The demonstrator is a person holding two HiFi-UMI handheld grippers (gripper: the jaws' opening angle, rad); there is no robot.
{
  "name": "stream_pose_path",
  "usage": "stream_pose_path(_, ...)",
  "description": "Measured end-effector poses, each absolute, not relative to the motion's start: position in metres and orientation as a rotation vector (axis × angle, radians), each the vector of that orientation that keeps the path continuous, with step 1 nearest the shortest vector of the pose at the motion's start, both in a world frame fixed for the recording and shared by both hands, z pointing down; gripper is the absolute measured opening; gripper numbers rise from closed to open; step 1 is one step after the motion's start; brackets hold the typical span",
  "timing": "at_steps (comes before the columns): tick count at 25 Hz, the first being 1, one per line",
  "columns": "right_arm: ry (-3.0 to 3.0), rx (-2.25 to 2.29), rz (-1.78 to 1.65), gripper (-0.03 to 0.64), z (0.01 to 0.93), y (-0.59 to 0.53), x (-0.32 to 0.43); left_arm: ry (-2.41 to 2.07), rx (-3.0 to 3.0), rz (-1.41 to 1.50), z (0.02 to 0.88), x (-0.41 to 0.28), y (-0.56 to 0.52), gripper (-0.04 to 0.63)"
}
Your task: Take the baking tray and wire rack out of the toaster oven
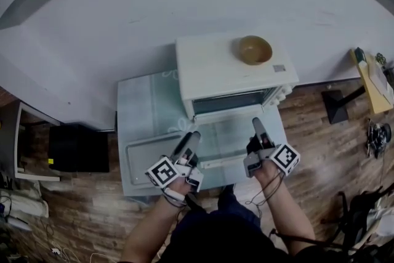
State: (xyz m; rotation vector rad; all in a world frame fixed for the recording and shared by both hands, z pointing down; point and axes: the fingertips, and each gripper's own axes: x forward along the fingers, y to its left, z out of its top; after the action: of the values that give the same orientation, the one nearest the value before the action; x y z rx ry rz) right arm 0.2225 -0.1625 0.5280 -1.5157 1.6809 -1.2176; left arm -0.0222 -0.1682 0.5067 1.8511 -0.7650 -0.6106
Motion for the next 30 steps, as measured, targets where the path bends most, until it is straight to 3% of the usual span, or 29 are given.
stream_pose_path(12, 1.621, -1.472, -1.377, 0.202, 0.574, -0.231, 0.274, -0.861, 1.757, -0.558, 0.547, 0.044, -0.215, 0.252)
stream_pose_path(30, 1.662, -1.403, -1.478, 0.193, 0.602, -0.311, 0.274, -1.125, 1.601, -0.650, 0.591, 0.044, -0.307, 0.224)
